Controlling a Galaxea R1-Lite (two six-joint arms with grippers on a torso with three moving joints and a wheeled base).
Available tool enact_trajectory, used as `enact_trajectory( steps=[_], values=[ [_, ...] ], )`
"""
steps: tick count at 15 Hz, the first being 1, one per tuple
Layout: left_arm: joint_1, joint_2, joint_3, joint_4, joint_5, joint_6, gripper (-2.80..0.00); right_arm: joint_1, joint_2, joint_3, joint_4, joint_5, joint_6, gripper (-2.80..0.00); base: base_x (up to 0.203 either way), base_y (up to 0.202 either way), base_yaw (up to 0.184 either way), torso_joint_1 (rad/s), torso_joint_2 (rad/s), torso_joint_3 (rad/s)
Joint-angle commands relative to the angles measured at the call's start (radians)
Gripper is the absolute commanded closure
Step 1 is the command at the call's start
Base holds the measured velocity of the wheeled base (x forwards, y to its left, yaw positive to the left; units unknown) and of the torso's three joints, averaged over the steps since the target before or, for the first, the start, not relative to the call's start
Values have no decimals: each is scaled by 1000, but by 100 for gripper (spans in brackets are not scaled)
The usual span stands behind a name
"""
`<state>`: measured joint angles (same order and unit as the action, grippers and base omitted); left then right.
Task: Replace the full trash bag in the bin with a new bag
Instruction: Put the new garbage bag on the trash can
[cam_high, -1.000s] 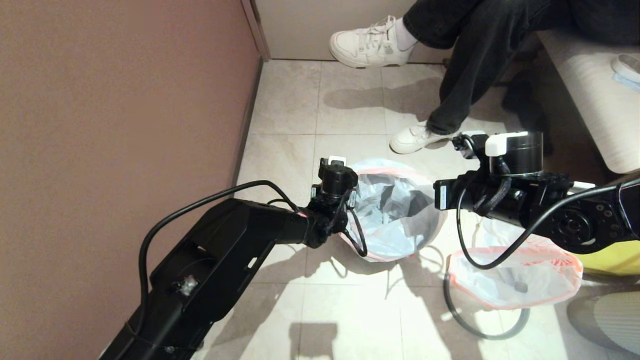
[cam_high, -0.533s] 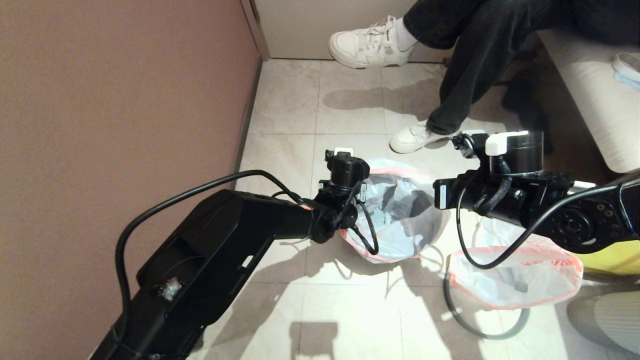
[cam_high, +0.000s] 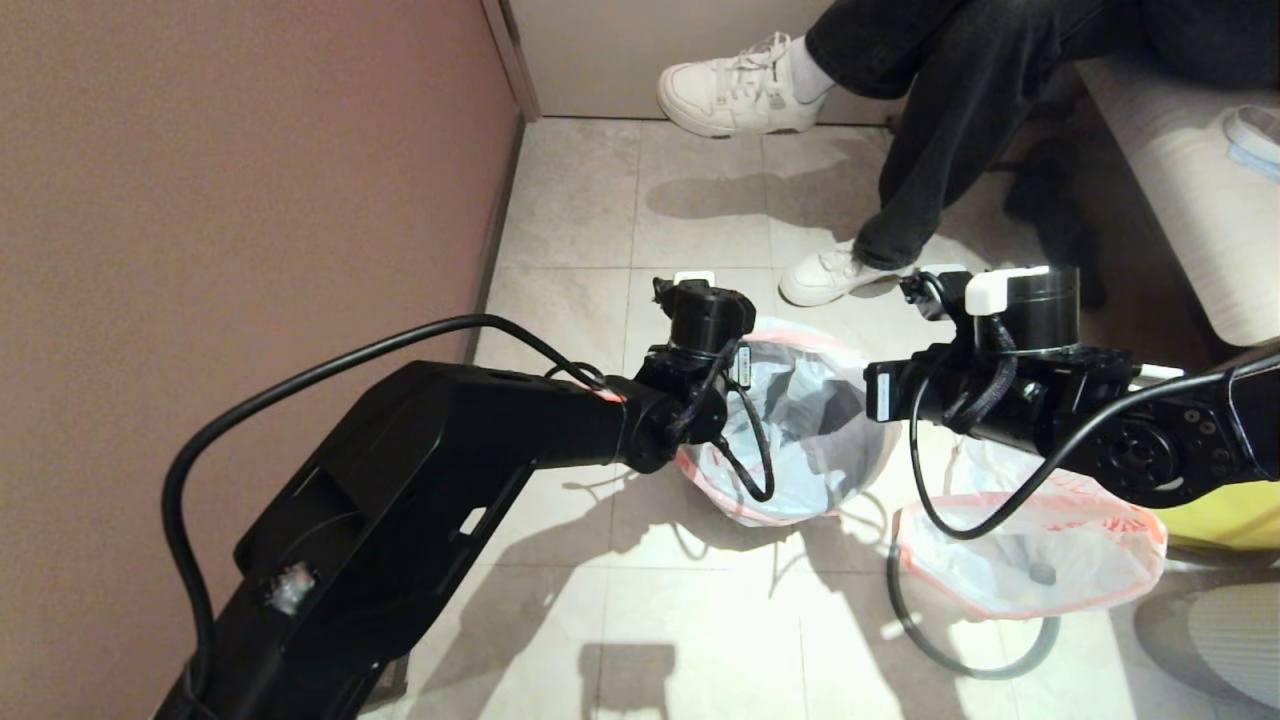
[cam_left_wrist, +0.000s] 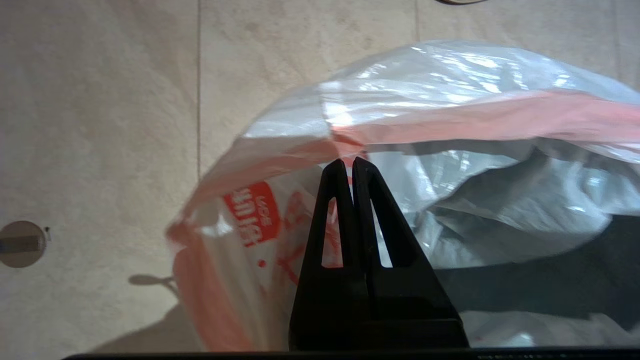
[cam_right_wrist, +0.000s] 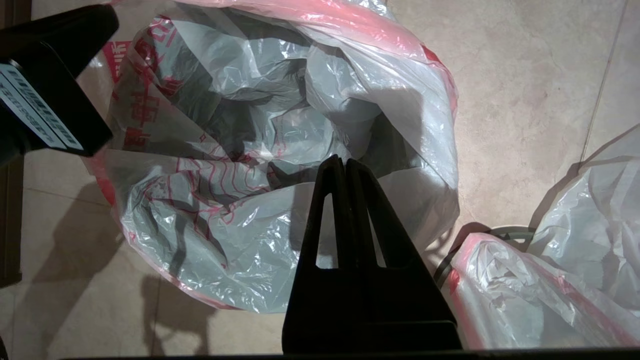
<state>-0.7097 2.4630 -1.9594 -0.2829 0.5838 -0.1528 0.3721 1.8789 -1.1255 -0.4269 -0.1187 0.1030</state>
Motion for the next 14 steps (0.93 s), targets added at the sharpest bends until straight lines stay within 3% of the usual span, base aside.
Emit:
enact_trajectory(
  steps=[1, 4, 7, 8, 12, 14],
  values=[
    [-22, -10, 1, 0, 3, -11, 0, 1, 4, -2, -3, -1, 1, 0, 0, 0, 0, 0, 0, 0],
    [-61, -7, 5, 33, -28, -62, 0, -4, -7, -6, -10, -6, 1, 0, 0, 0, 0, 0, 0, 0],
    [-98, -15, 4, 80, -56, -69, 0, -30, -75, -5, -20, -13, 4, 0, 0, 0, 0, 0, 0, 0],
    [-112, -15, 0, 116, -99, -62, 0, -34, -95, -5, -20, -11, 5, 0, 0, 0, 0, 0, 0, 0],
    [-105, 26, -9, 150, -353, 79, 0, -35, -161, 24, -24, 27, 3, 0, 0, 0, 0, 0, 0, 0],
    [-89, 94, -17, 137, -368, 197, 0, -46, -196, 26, -24, 38, 7, 0, 0, 0, 0, 0, 0, 0]
  ],
)
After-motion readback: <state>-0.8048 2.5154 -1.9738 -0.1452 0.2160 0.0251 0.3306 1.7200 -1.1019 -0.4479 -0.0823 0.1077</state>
